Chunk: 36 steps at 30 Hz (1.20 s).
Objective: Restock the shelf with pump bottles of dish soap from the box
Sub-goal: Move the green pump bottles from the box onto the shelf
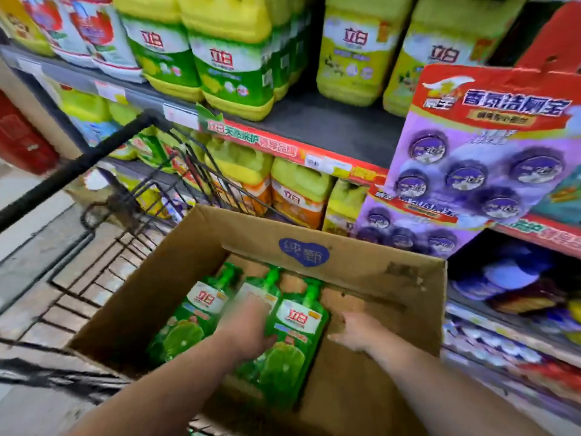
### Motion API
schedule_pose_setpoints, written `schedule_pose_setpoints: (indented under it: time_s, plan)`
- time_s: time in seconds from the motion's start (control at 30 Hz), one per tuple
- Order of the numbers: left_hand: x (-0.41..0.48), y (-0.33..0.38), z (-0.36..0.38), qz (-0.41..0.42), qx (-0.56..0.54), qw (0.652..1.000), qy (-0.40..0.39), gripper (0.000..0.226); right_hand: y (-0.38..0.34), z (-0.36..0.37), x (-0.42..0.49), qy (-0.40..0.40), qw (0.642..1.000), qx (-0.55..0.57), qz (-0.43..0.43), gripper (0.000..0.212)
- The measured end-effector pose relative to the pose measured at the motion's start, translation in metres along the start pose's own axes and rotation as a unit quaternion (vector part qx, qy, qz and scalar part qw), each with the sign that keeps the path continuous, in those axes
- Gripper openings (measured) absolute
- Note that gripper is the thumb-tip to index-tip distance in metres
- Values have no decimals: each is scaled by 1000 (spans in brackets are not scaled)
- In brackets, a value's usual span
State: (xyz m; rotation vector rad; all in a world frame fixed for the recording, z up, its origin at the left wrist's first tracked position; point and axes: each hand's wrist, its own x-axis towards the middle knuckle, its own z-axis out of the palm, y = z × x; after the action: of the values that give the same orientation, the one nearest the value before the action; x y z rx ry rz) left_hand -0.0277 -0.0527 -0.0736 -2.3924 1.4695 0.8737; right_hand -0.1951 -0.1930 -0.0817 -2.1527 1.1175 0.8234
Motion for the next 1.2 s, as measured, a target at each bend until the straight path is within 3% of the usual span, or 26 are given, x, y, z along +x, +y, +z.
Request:
schedule_pose_setpoints:
  time_s: [0.23,0.37,0.5,0.67,0.87,0.93,1.03,1.13,1.2]
  plan:
    - [46,-16,33,44,-30,994,-98,69,-22,41,52,17,974,194,118,53]
    - [63,-16,47,57,-64,990,-114,70,-25,59,80,30,917,352,184,46]
    - [74,-19,57,54,-103,986,-123,75,-25,74,100,33,867,433,243,76]
    - [82,-32,70,33,-127,982,-138,84,-26,85,113,49,823,501,263,88]
    - [87,-35,78,43,-116,982,-139,87,-31,88,109,2,750,608,259,63]
    - [89,-36,78,43,-117,982,-141,87,-31,89,104,-26,741,619,257,65]
    - [90,-37,78,44,-115,981,-149,86,-28,89,93,-71,731,632,248,44]
    - [90,-37,78,44,-105,982,-151,86,-27,93,84,-56,704,663,248,19]
    - [89,-35,75,45,-97,982,-156,87,-28,96,77,-11,685,679,264,19]
